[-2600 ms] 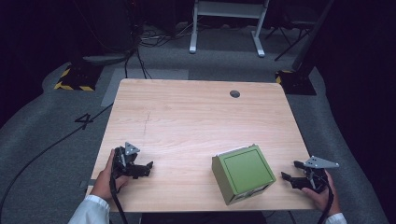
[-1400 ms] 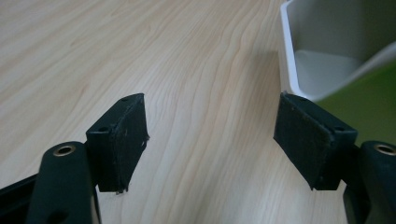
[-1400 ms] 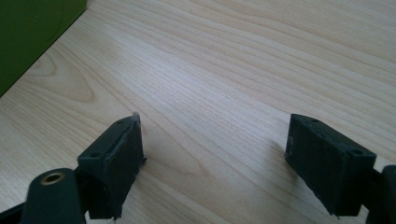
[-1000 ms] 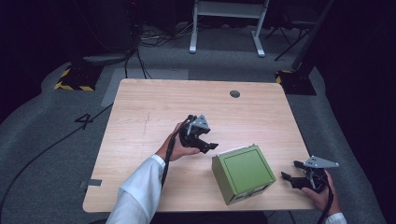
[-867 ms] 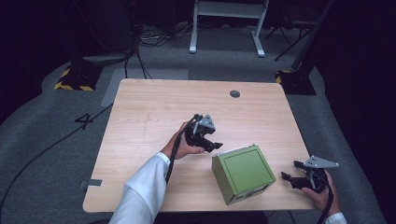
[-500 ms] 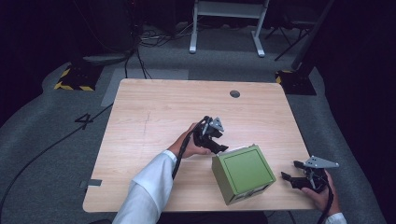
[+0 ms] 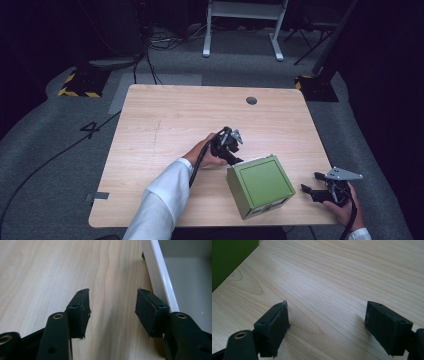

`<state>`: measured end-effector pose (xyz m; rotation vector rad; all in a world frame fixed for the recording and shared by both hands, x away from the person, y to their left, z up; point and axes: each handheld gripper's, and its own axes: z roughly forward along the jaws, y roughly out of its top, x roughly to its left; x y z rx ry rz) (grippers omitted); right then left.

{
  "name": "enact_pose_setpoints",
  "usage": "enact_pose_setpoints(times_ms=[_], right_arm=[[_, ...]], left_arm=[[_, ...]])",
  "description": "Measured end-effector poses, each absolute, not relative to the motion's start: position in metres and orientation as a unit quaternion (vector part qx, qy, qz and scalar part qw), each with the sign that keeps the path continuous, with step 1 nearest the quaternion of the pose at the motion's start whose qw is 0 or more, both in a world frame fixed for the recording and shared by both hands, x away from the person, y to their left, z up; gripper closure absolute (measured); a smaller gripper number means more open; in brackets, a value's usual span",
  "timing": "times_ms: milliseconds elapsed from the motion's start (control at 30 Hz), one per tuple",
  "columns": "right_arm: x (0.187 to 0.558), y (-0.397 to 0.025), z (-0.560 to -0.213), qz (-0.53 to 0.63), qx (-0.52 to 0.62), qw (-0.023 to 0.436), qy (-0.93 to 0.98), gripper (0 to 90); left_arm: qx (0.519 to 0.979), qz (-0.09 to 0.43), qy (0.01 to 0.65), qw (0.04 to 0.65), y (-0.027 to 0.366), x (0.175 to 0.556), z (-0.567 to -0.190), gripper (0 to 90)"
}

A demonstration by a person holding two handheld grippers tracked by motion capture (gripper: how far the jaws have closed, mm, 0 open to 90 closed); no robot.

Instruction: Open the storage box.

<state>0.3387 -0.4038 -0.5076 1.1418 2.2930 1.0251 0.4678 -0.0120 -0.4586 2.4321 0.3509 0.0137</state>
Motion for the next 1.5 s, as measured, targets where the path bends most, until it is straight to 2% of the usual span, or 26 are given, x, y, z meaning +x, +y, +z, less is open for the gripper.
enact_pose_setpoints(times_ms=[133,233,367,533,633,700,1033,1500], right_arm=[[0.339,-0.404,-0.508,0.365,0.406,0.190,0.816,19.4],[0.339,-0.404,-0.508,0.365,0.406,0.190,0.816,19.5],[0.339,-0.404,-0.508,0.365,0.406,0.190,0.816,19.5],[0.339,-0.404,-0.508,0.365,0.406,0.190,0.816,19.5],[0.339,-0.404,-0.508,0.365,0.406,0.190,0.816,19.5],[0.339,-0.404,-0.508,0.365,0.406,0.190,0.816,19.5],[0.339,-0.404,-0.508,0.365,0.406,0.190,0.816,19.4],[0.339,-0.404,-0.508,0.365,0.406,0.190,0.816,19.5]], left_arm=[[0.911,-0.020,0.137,0.388,-0.007,0.470,-0.445,45.3],[0.911,-0.026,0.122,0.393,-0.008,0.467,-0.442,44.0],[0.917,-0.045,0.102,0.384,-0.014,0.465,-0.444,42.7],[0.939,-0.060,0.076,0.330,-0.029,0.461,-0.456,42.4],[0.936,-0.058,0.068,0.340,-0.027,0.463,-0.456,44.9],[0.934,-0.055,0.075,0.345,-0.024,0.465,-0.455,49.6],[0.931,-0.026,0.105,0.347,-0.003,0.482,-0.455,55.2],[0.925,-0.026,0.143,0.352,0.022,0.505,-0.459,57.4]])
